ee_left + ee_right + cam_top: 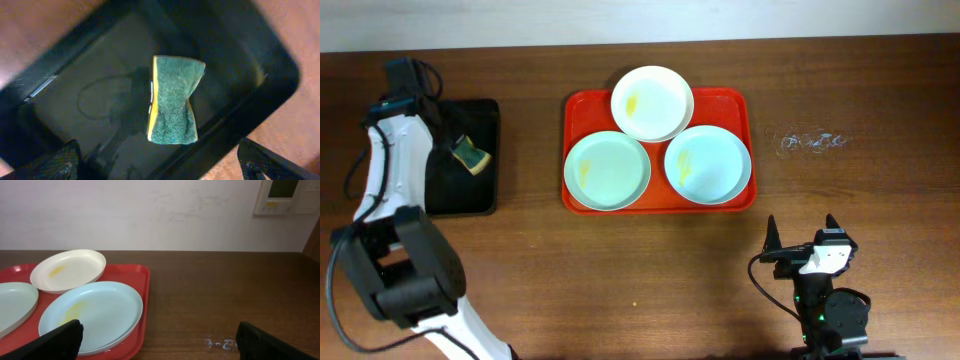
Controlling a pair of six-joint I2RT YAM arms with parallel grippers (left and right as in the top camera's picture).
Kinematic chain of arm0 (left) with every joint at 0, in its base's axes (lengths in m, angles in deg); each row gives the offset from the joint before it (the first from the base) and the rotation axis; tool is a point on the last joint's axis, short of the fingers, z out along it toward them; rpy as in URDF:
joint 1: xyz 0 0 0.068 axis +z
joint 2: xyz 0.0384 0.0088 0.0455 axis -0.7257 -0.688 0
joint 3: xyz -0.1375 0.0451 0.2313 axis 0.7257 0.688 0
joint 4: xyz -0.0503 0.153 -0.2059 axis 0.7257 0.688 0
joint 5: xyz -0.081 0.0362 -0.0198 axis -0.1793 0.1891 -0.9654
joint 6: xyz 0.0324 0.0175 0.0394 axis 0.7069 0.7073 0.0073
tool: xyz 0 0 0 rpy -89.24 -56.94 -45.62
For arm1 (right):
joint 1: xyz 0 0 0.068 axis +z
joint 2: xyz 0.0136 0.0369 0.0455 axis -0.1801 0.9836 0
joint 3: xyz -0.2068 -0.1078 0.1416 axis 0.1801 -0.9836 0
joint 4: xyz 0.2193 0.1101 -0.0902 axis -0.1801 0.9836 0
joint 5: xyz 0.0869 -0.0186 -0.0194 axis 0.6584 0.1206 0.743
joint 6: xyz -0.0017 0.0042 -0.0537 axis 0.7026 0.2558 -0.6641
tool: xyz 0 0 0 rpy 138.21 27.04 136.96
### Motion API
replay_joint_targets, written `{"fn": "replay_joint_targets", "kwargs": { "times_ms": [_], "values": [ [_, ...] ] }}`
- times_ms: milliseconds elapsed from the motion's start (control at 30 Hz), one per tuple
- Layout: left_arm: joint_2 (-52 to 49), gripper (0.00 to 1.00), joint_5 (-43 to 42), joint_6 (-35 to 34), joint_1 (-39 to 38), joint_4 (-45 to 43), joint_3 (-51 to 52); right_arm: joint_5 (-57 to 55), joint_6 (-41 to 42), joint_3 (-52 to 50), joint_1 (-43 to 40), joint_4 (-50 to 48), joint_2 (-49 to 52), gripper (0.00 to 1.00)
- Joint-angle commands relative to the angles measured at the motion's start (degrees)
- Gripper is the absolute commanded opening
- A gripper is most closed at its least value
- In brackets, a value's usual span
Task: Clean dirty plates on tray and stack at the side
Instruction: 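Reach the left gripper into the black tray and grasp the sponge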
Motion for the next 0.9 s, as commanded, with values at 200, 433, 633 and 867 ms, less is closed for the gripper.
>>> {"fn": "replay_joint_targets", "kwargs": {
  "times_ms": [200,433,633,867],
  "values": [
    [-4.7,0.99,-7.3,12.5,1.2,6.2,-10.9,0.1,0.2,-0.5,-0.4,0.3,-0.3,0.99],
    [-14.1,0.93,4.1,10.6,1.2,2.4,-10.8,0.1,0.2,-0.5,-0.4,0.3,-0.3,0.99],
    [-16.9,0.78,-2.1,10.6,1.1,0.7,-10.8,0.1,0.2,-0.5,-0.4,0.3,-0.3,0.99],
    [-19.2,0.79,-4.0,10.6,1.2,2.2,-10.2,0.1,0.2,-0.5,-0.4,0.3,-0.3,0.99]
  ]
}}
